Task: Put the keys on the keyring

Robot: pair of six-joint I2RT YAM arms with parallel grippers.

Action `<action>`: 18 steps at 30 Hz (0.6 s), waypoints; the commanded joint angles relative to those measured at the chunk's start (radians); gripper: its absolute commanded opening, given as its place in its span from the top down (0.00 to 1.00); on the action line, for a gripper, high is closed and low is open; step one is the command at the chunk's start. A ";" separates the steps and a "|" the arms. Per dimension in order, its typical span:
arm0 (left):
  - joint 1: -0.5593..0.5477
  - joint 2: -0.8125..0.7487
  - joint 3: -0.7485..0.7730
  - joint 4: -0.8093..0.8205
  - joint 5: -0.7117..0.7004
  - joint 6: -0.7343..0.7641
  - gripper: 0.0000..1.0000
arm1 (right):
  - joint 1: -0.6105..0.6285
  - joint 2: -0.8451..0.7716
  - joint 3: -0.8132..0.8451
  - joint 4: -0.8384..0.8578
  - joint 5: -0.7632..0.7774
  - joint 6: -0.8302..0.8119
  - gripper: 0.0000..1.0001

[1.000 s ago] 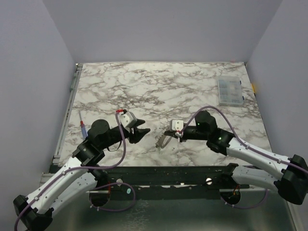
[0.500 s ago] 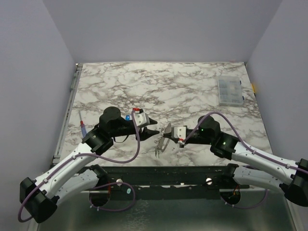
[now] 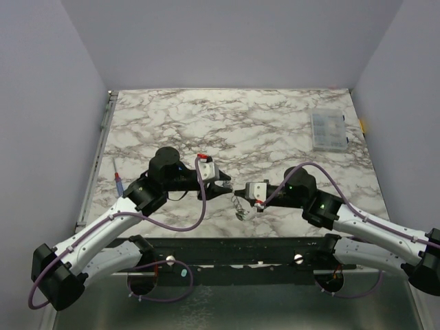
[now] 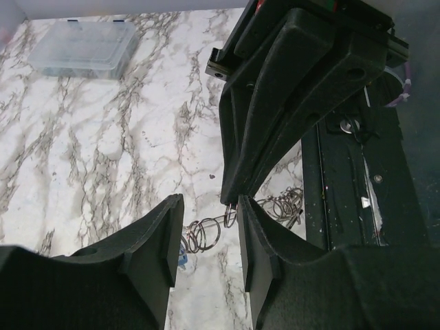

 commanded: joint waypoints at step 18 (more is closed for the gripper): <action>-0.056 0.022 -0.048 -0.004 -0.047 0.005 0.60 | 0.010 -0.036 0.023 0.047 0.027 -0.011 0.99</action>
